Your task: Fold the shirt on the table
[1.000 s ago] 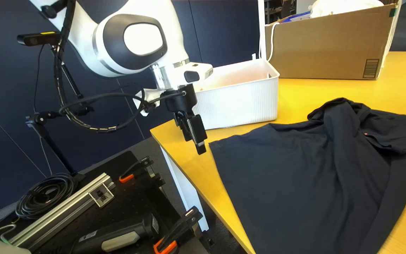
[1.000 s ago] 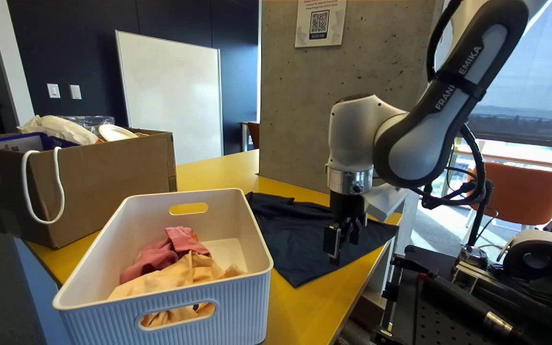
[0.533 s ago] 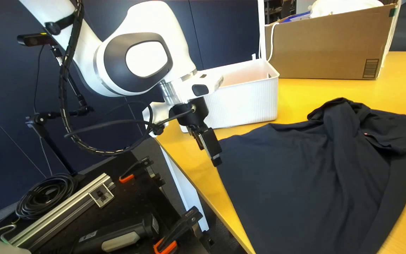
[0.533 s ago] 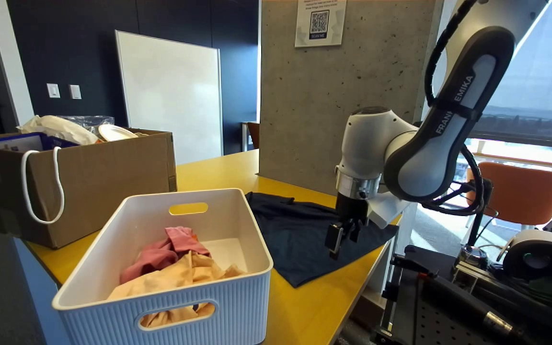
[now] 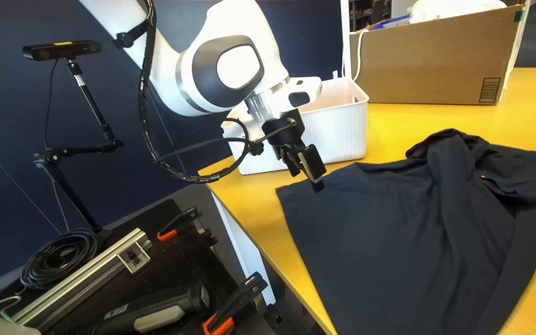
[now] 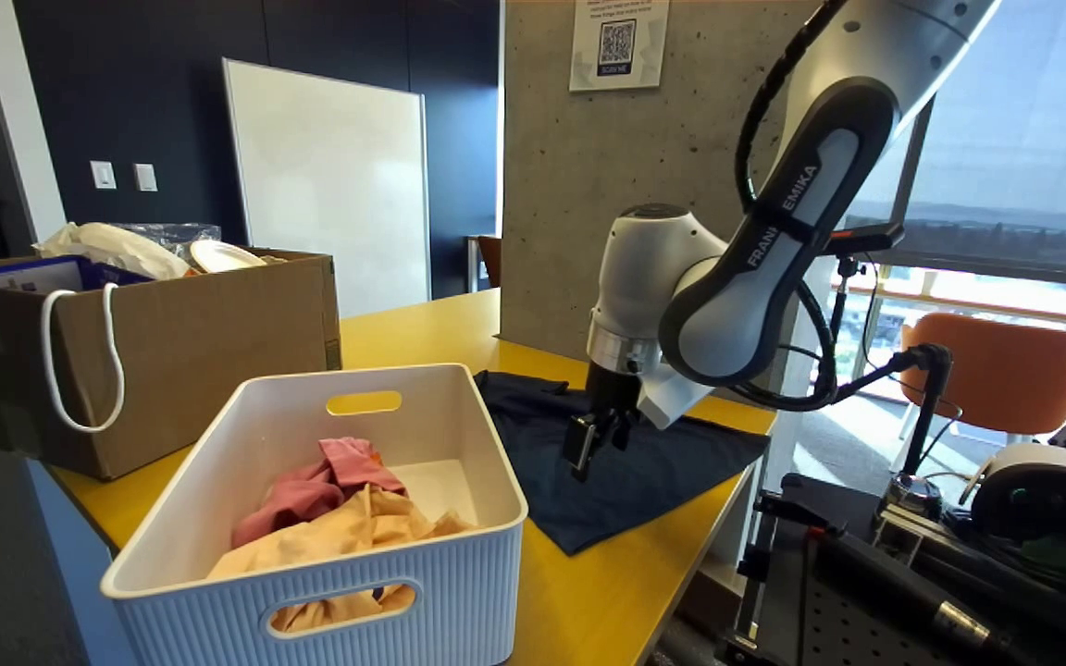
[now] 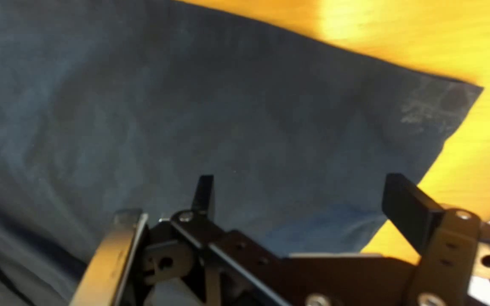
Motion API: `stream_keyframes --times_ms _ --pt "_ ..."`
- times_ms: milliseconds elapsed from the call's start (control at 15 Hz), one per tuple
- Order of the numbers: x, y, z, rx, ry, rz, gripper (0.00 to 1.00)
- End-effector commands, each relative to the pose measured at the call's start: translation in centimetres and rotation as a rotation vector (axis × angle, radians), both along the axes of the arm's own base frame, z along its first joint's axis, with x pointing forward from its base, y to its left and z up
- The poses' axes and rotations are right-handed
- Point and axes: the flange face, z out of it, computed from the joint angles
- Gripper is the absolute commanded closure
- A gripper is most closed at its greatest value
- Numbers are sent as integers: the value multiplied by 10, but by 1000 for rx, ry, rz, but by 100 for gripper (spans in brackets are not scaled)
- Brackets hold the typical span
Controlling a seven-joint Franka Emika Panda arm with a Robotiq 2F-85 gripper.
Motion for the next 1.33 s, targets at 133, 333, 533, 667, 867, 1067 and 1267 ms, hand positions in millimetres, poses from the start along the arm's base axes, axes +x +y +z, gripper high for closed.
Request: stream_keyframes --times_ms 133,333,533,667,867,1067,1267 --pt "19 30 -22 9 25 54 0" --pt "10 46 -36 10 46 72 0" --pt "11 55 -46 14 59 79 0" --pt "14 59 -49 16 64 83 0" --pt "19 61 -54 25 66 83 0" --pt "22 63 -56 32 66 87 32" --pt "25 67 -55 39 64 89 58"
